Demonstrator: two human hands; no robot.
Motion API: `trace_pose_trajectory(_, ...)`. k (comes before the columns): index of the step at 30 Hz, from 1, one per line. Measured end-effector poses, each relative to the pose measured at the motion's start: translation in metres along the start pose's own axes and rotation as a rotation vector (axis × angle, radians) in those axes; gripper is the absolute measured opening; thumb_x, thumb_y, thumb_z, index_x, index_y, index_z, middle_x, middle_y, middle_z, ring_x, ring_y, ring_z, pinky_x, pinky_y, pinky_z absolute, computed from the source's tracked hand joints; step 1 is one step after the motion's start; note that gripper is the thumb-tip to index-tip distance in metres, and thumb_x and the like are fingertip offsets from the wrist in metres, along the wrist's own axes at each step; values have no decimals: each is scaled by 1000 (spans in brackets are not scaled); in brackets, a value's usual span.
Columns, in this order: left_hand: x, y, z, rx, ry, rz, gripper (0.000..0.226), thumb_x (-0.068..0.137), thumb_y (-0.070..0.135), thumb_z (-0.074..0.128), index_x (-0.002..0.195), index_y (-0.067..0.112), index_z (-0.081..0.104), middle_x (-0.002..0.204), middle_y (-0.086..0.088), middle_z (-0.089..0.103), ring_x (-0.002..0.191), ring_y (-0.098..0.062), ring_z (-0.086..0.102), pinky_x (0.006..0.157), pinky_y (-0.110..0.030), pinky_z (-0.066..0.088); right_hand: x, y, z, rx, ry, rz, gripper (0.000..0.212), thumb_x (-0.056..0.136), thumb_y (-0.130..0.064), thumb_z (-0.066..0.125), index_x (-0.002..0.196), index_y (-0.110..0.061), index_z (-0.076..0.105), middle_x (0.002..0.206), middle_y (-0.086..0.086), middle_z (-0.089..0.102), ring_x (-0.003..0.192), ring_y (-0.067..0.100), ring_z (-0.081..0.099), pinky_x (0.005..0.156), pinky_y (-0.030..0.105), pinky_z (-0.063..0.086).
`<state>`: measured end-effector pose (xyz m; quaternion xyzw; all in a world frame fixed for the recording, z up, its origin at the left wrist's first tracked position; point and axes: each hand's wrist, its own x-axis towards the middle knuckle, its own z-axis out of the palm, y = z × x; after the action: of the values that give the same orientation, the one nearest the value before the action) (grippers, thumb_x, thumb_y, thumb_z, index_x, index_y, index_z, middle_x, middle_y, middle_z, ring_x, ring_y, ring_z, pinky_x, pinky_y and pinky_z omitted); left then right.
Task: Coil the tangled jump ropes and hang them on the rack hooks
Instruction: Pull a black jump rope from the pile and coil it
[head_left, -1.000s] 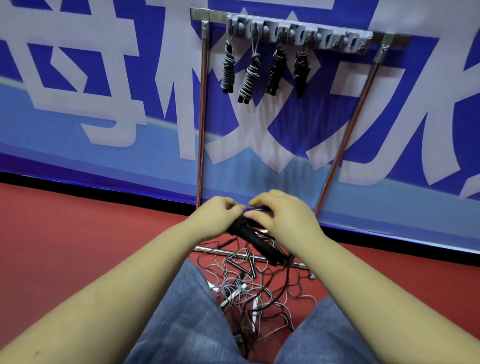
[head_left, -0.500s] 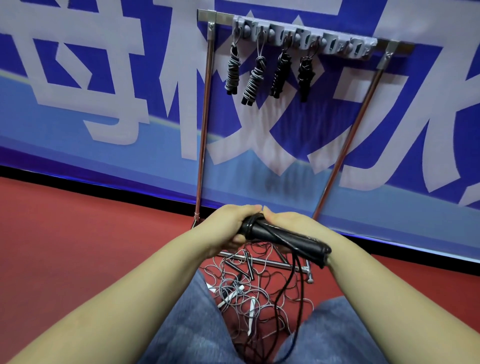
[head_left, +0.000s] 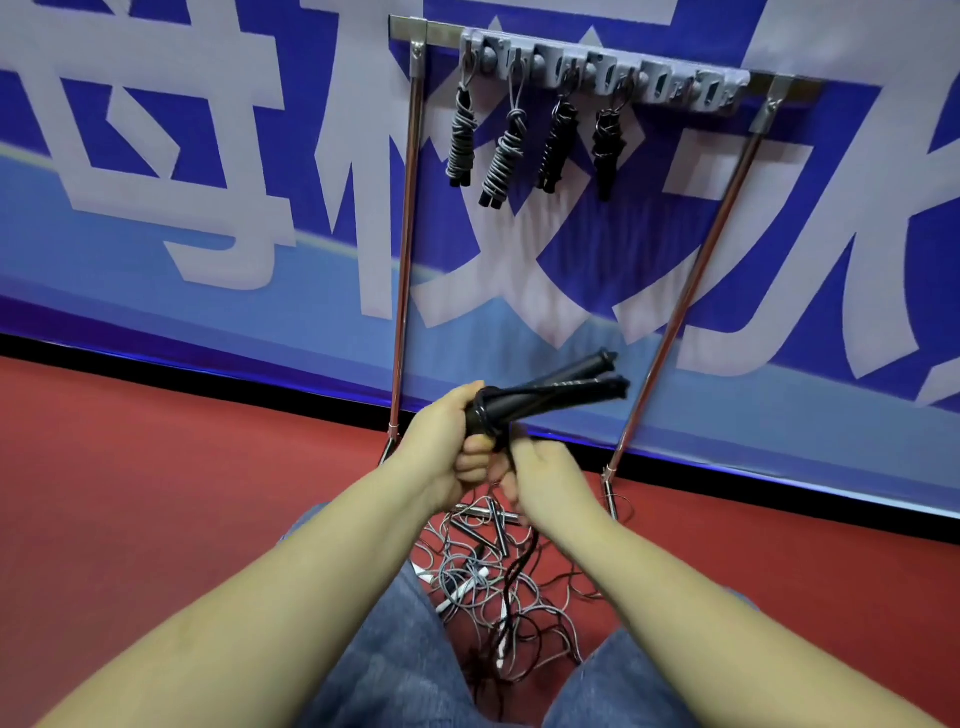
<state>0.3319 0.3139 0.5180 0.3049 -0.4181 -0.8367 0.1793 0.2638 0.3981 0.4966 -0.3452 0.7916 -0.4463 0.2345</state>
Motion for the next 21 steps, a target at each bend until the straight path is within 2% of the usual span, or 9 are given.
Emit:
trace_pose_trajectory(2, 7, 3, -7, -46, 75, -16, 38, 98, 33, 37, 65, 15, 42, 33, 5, 23, 23, -4, 14, 29, -8, 9, -9, 2, 7, 77, -111, 3, 51, 103, -27, 31, 61, -17, 59, 36, -5, 44, 33, 7, 38, 43, 25, 36)
trace_pose_trajectory(3, 11, 4, -12, -44, 132, -9, 36, 98, 32, 37, 65, 16, 42, 33, 5, 23, 23, -5, 14, 29, -8, 9, -12, 5, 10, 35, -160, -6, 46, 102, -26, 34, 66, -17, 61, 39, -5, 45, 32, 5, 37, 41, 23, 35)
trace_pose_trajectory(7, 21, -2, -27, 191, 342, 120, 33, 97, 30, 43, 68, 14, 46, 36, 1, 34, 28, -11, 25, 37, -14, 21, -18, 2, 7, -349, -224, -199, 24, 95, -30, 48, 85, -16, 65, 54, -7, 46, 49, 6, 41, 51, 23, 32)
trace_pose_trajectory(10, 26, -5, -29, 558, 411, 334, 33, 96, 29, 48, 68, 12, 51, 56, -3, 48, 54, -23, 45, 54, -30, 34, -17, -10, -3, -538, -204, -307, 16, 90, -30, 56, 90, -17, 66, 62, -5, 54, 59, 11, 48, 56, 24, 35)
trace_pose_trajectory(12, 26, -3, -27, 820, 438, 458, 27, 96, 32, 48, 80, 12, 58, 71, -2, 58, 74, -25, 52, 66, -31, 37, -16, -20, -13, -726, -142, -391, 18, 90, -32, 57, 93, -16, 66, 80, 2, 65, 78, 22, 58, 67, 30, 39)
trace_pose_trajectory(14, 27, -1, -25, 983, 447, 502, 25, 95, 36, 47, 90, 16, 61, 86, -3, 65, 87, -25, 56, 73, -31, 40, -11, -28, -25, -882, -57, -459, 22, 90, -36, 55, 101, -21, 66, 98, 5, 68, 96, 29, 60, 74, 33, 42)
trace_pose_trajectory(17, 29, 4, -25, 1147, 417, 471, 24, 94, 39, 48, 93, 19, 62, 93, -6, 68, 93, -26, 59, 75, -31, 42, -4, -35, -42, -935, 13, -501, 28, 89, -48, 54, 103, -26, 63, 104, -3, 66, 101, 22, 58, 75, 31, 40)
trace_pose_trajectory(19, 27, 7, -27, 1188, 311, 432, 23, 94, 37, 50, 89, 19, 63, 84, -4, 64, 83, -23, 59, 70, -29, 40, 0, -34, -49, -975, 38, -514, 38, 87, -59, 50, 100, -25, 63, 102, -4, 65, 99, 20, 58, 73, 31, 38)
trace_pose_trajectory(21, 22, 9, -29, 1165, 143, 380, 24, 94, 36, 52, 83, 17, 63, 71, -1, 58, 63, -16, 52, 60, -25, 37, 4, -30, -52, -1034, 5, -497, 49, 83, -66, 46, 99, -25, 65, 97, -3, 66, 92, 20, 58, 71, 32, 39)
